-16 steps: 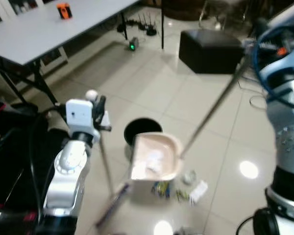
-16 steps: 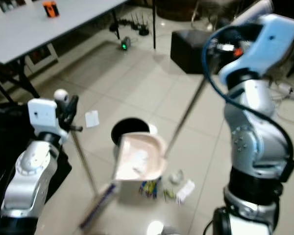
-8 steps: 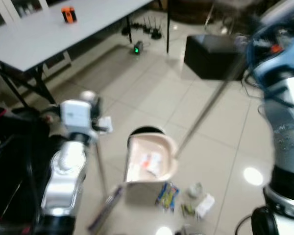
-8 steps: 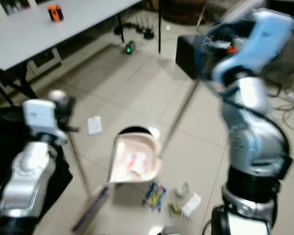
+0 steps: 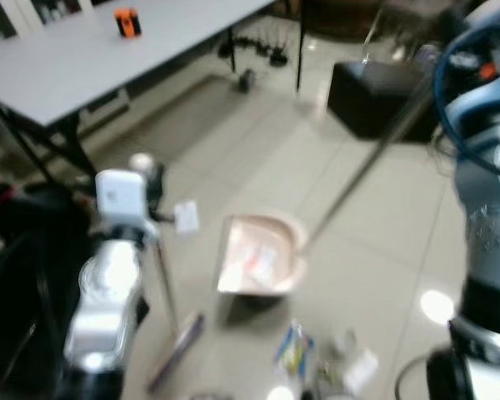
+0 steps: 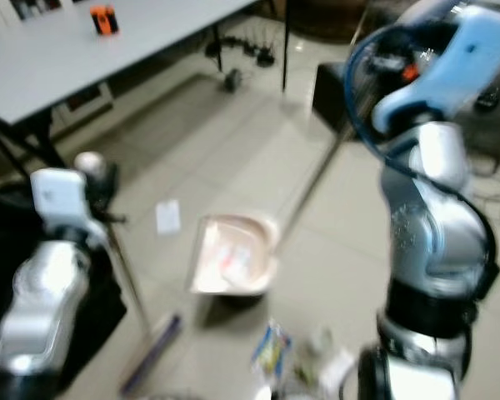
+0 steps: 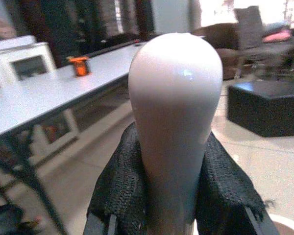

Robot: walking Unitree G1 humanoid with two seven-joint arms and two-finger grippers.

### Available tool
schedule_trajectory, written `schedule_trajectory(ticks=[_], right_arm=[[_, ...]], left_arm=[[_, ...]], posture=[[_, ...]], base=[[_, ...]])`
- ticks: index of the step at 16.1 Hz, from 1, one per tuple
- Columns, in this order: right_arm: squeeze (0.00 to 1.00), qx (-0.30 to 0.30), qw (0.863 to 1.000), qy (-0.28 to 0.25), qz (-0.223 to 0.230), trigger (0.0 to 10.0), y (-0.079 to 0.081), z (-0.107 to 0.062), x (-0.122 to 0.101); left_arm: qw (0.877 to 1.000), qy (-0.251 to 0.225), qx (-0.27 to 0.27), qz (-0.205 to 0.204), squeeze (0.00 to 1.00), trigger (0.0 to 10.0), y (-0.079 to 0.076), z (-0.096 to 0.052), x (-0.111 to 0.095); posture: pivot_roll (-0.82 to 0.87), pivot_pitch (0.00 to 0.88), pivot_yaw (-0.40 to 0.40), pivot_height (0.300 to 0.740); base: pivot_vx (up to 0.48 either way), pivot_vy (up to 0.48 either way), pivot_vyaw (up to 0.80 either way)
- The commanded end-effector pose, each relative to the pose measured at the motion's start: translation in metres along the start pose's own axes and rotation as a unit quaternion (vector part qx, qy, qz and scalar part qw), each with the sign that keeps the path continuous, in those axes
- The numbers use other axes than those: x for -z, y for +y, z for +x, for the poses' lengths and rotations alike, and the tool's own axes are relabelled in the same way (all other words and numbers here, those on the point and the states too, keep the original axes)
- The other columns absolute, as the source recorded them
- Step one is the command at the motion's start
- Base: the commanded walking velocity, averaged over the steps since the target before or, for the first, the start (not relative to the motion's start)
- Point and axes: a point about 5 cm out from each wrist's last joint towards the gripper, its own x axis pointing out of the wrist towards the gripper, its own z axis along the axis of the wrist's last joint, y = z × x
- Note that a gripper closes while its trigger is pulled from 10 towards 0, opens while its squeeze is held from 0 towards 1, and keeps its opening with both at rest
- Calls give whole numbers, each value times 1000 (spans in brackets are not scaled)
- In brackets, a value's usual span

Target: Sweep floor

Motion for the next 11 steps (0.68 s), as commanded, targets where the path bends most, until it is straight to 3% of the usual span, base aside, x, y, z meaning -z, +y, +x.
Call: schedule_trajectory(ticks=[1, 7, 10, 11], right_arm=[[0, -4, 999, -48, 6, 10000, 5, 2, -15], [0, 5, 997, -74, -19, 10000, 5, 10, -6], [0, -38, 992, -100, -61, 10000, 23, 17, 3], [0, -72, 988, -112, -79, 10000, 36, 19, 9]], left_arm=[[1000, -14, -11, 7, 0, 10000, 7, -1, -6], [1000, -16, -17, 11, 0, 10000, 10, -4, -6], [1000, -15, -18, 9, 0, 10000, 10, -5, -5], [1000, -14, -19, 10, 0, 10000, 10, -6, -5]], posture=[[-49, 72, 48, 740], [-41, 79, 46, 740], [-36, 84, 48, 740], [-33, 88, 49, 740]], base=[[0, 0, 0], [0, 0, 0], [0, 0, 0], [0, 0, 0]])
